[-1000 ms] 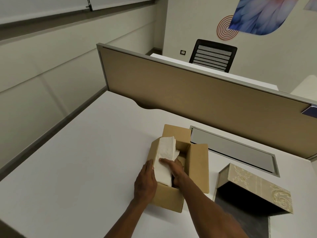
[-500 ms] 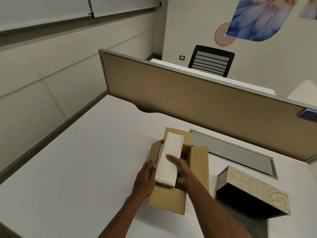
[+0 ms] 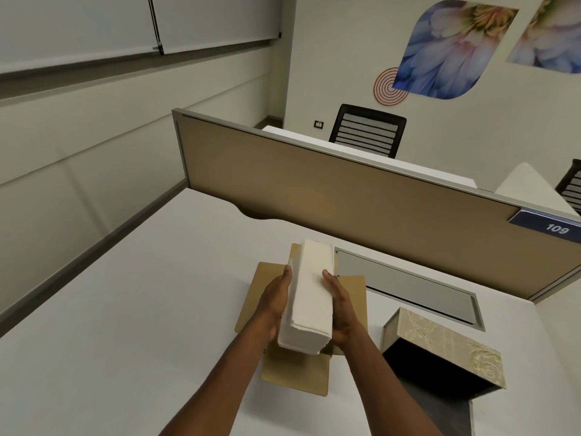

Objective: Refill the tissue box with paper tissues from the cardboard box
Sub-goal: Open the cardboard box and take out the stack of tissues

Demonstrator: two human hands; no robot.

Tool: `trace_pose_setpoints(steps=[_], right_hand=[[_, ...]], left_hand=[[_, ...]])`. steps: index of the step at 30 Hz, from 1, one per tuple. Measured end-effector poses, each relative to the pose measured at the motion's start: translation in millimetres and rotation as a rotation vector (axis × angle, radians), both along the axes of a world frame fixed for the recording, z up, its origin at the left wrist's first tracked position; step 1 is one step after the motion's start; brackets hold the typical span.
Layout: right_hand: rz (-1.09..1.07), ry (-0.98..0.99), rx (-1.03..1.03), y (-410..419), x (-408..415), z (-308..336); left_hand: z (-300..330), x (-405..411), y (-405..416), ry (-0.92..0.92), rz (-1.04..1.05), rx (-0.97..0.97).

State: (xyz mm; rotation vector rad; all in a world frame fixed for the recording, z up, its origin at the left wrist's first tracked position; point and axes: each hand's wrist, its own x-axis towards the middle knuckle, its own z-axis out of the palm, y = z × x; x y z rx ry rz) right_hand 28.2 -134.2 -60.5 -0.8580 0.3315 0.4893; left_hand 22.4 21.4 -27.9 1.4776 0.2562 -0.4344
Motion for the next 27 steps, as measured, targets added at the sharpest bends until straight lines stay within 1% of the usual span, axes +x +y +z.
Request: trace_pose_setpoints(steps=[3, 7, 8, 12, 15, 17, 20, 22, 27], right_hand=[[-0.008, 0.012, -0.016, 3.3, -14.1, 2.3], [-0.045, 0.028, -0.119, 7.4, -28.7, -2.6], [-0.041, 0.025, -0.099, 7.8, -32.5, -3.4], [0.004, 0.075, 0.126, 3.8, -44.3, -0.6], [0.004, 0.086, 0.143, 2.5, -44.9, -0.1], [-0.019, 0.068, 0.111, 4.0, -43.9, 2.6], [-0.096, 0.074, -0.041, 3.3, -42.6, 1.4], [-0.118, 0.097, -0.100, 1.2, -44.5, -1.3], [-0.136, 0.105, -0.181, 5.4, -48.2, -4.3]], left_hand=[[1.7, -2.6, -6.7, 0.079, -0.013, -0.031], [-3.2, -11.5, -17.3, 0.131, -0.052, -0.029], [-4.6, -13.2, -18.8, 0.131, -0.062, -0.035], [-7.2, -20.0, -15.5, 0.129, -0.139, -0.073], [-10.0, -23.4, -10.9, 0.114, -0.176, -0.043], [-11.4, -24.0, -11.0, 0.077, -0.162, -0.021], [-10.1, -24.4, -12.6, 0.035, -0.111, 0.064], [-10.6, -25.3, -13.0, 0.031, -0.104, 0.115], [-10.0, -30.4, -19.1, 0.025, -0.150, 0.126]])
